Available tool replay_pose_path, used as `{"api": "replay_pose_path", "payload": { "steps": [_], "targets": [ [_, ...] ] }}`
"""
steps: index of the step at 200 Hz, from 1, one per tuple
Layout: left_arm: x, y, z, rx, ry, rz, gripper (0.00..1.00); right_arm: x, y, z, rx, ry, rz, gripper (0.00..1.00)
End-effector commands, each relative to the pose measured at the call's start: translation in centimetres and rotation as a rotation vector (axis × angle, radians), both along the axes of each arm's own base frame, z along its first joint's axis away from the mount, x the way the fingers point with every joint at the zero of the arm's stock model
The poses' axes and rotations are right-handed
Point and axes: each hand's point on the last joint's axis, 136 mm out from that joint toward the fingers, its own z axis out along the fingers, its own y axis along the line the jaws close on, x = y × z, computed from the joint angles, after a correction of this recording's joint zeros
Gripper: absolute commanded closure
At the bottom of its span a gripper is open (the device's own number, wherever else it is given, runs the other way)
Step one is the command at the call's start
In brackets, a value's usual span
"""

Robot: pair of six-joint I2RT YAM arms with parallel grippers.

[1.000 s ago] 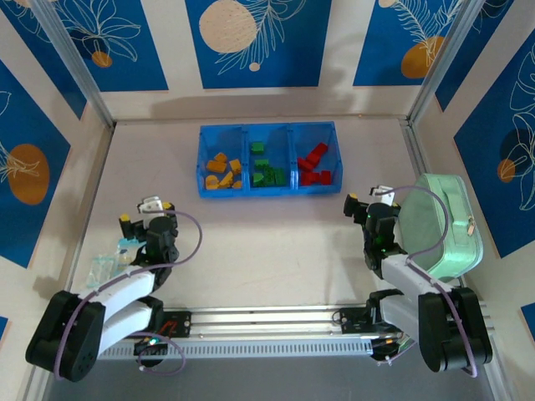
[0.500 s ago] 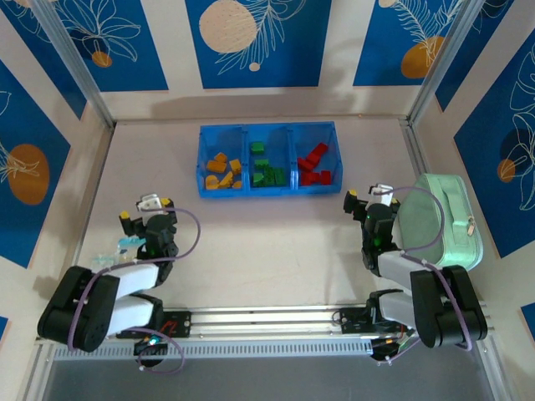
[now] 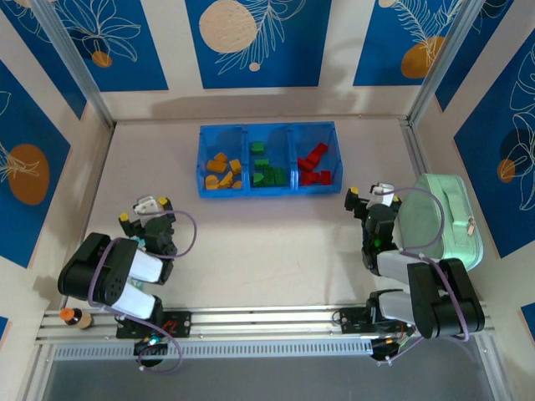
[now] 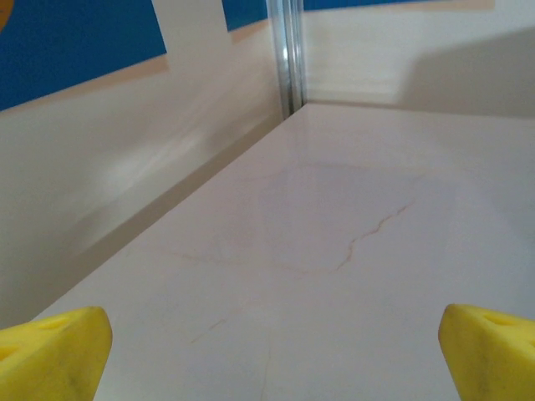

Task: Sort the legos into containers by color
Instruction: Reset both arms

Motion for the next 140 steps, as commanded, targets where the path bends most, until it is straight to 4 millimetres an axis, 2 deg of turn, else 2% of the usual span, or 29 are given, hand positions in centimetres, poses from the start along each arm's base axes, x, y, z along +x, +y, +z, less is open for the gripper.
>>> {"api": "replay_pose_path", "payload": {
  "steps": [1, 14, 21, 44, 56, 89, 113, 140],
  "targets": [
    [0.1, 0.0, 1.6, -0.043, -0.103, -0.015, 0.0, -0.4, -0.8, 0.8, 0.092, -0.085, -0.019, 0.01],
    [0.2, -0.3, 1.6, -0.039, -0.099, -0.029, 0.0, -0.4, -1.9, -0.2, 0.143, -0.118, -0.062, 0.01],
    [0.3, -0.5, 1.6, -0.035, -0.096, -0.041, 0.0, -0.1, -2.1, 0.0, 0.139, -0.161, -0.058, 0.01],
    [0.9, -1.6, 1.7, -0.013, -0.08, -0.109, 0.0, -0.3, -1.3, -0.4, 0.119, -0.114, -0.037, 0.01],
    [1.2, -2.1, 1.7, 0.004, -0.071, -0.136, 0.0, 0.3, -1.3, -0.3, 0.12, -0.095, -0.032, 0.01],
    [2.2, -4.3, 1.8, 0.061, -0.04, -0.232, 0.0, 1.4, 2.2, 0.1, -0.003, -0.098, 0.112, 0.01],
    [2.7, -5.4, 1.8, 0.101, -0.02, -0.269, 0.0, 2.6, 5.3, -0.6, -0.097, -0.051, 0.23, 0.01],
    [3.0, -6.3, 1.6, 0.125, -0.007, -0.31, 0.0, 2.5, 5.1, -0.9, -0.068, -0.047, 0.246, 0.01]
  ]
}}
